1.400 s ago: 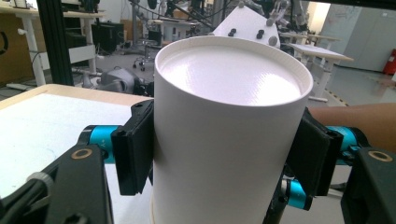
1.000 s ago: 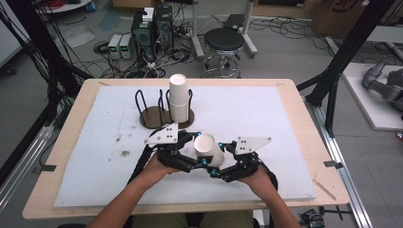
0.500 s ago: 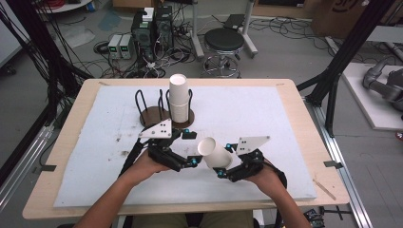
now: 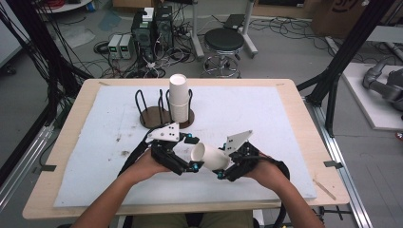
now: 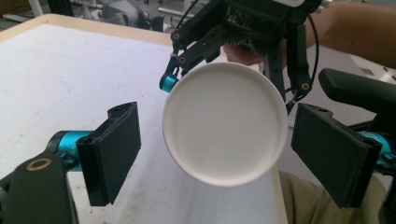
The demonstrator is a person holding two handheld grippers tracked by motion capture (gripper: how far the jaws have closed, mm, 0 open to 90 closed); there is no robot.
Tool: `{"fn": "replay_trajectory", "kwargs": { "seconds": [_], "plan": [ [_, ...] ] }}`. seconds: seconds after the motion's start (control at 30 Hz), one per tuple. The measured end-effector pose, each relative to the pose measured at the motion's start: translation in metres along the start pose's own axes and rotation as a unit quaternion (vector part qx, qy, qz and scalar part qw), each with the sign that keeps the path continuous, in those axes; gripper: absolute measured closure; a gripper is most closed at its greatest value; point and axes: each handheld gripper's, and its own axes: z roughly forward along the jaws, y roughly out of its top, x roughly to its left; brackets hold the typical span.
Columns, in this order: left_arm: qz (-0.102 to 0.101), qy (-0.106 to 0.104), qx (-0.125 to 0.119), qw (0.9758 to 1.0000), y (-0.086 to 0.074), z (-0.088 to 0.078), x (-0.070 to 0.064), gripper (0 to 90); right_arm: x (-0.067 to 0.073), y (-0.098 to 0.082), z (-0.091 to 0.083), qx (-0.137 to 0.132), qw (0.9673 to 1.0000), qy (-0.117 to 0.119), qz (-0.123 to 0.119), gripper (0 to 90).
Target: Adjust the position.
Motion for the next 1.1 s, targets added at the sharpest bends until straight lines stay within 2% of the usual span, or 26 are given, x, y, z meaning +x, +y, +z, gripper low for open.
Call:
{"fn": "replay_trajectory", "kwargs": {
  "seconds": [0.1,0.33,0.47,0.63,0.67,0.7,0.73,0.9,1.0,1.1],
  "plan": [
    [-0.002,0.000,0.015,0.9999,-0.001,0.003,0.000,19.0,0.002,0.003,0.002,0.017,0.9998,0.004,-0.011,26.5],
    [-0.001,-0.012,0.038,0.9992,-0.003,0.010,0.000,25.2,0.004,0.004,0.007,0.045,0.9988,0.015,-0.010,26.5],
    [0.008,-0.022,0.053,0.9983,-0.004,0.012,0.000,33.6,0.005,0.005,0.007,0.063,0.9978,0.010,-0.017,26.5],
    [0.017,-0.026,0.058,0.9978,-0.004,0.012,0.001,34.2,0.005,0.004,0.006,0.061,0.9978,0.014,-0.022,25.3],
    [0.016,-0.028,0.053,0.9981,-0.004,0.012,0.000,34.3,0.005,0.003,0.006,0.056,0.9981,0.014,-0.021,24.2],
    [0.015,-0.028,0.049,0.9983,-0.004,0.011,0.000,34.3,0.005,0.001,0.003,0.040,0.9990,0.012,-0.016,22.0],
    [0.014,-0.028,0.043,0.9986,-0.003,0.010,0.000,34.3,0.005,0.001,0.003,0.040,0.9990,0.012,-0.016,22.0],
    [0.016,-0.032,0.018,0.9992,-0.002,0.007,0.000,35.1,0.002,-0.006,-0.007,-0.023,0.9996,0.016,0.009,20.8],
    [0.011,-0.031,0.007,0.9994,-0.005,0.004,0.002,35.3,0.002,-0.012,-0.016,-0.064,0.9976,0.020,0.019,20.1],
    [0.006,-0.032,-0.007,0.9994,-0.009,0.001,0.005,35.5,0.000,-0.020,-0.027,-0.111,0.9929,0.027,0.031,20.1]
  ]
}}
